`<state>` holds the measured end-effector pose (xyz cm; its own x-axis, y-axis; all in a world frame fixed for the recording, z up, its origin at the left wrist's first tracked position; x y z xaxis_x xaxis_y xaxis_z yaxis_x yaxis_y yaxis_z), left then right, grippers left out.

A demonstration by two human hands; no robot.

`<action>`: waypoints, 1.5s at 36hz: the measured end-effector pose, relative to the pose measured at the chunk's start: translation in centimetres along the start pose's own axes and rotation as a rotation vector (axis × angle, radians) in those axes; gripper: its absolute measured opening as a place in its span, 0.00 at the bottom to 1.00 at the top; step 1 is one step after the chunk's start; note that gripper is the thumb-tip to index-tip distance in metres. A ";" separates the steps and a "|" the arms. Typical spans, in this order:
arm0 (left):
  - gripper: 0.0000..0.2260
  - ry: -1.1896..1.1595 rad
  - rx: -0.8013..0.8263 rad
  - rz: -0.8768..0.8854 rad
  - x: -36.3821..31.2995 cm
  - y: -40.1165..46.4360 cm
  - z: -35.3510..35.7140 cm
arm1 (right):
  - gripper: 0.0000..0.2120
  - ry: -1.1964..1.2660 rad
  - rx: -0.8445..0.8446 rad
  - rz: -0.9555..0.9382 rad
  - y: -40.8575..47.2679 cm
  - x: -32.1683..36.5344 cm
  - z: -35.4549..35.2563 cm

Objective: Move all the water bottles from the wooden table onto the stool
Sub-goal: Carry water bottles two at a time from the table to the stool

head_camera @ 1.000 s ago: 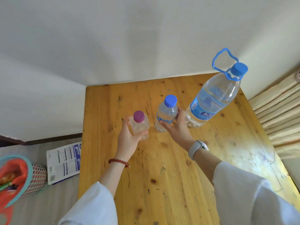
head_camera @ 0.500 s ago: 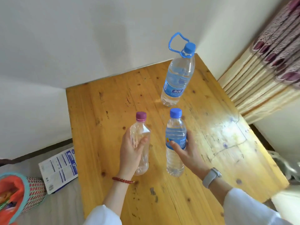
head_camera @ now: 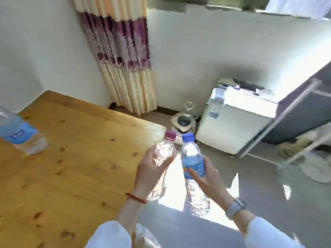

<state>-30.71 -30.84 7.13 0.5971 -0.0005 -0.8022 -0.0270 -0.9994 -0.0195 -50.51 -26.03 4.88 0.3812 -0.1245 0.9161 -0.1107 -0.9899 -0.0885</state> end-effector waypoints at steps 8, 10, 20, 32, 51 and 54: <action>0.29 -0.016 0.392 0.273 -17.2 -6.9 22.7 | 0.21 -0.006 -0.513 0.266 -13.8 -10.8 -24.1; 0.28 -0.003 0.486 0.323 -20.7 -9.3 28.0 | 0.22 -0.007 -0.645 0.326 -17.6 -12.9 -28.7; 0.20 0.097 0.853 0.679 -37.0 -19.7 50.9 | 0.14 0.154 -1.236 0.591 -33.5 -23.0 -46.0; 0.21 0.067 1.117 0.934 -57.0 -31.0 79.0 | 0.20 0.225 -1.537 0.674 -42.6 -32.2 -70.0; 0.25 0.068 1.516 1.247 -79.8 -66.1 109.5 | 0.24 0.212 -1.984 0.815 -70.8 -46.0 -98.0; 0.27 0.088 1.535 1.248 -83.3 -72.6 113.7 | 0.23 0.216 -2.005 0.833 -76.3 -48.2 -102.9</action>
<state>-169.66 45.53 7.49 -0.2679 -0.6049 -0.7499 -0.9072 0.4205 -0.0152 -154.93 62.49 7.73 -0.3121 -0.2189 0.9245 -0.7480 0.6565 -0.0971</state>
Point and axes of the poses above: each hand's wrist, its own y-axis towards the middle knuckle, its own z-axis out of the palm, x = y × z, the point moved 5 cm from there along y, towards the middle knuckle, and after that the axes turned 9 degrees about y, right-handed, at the moved point
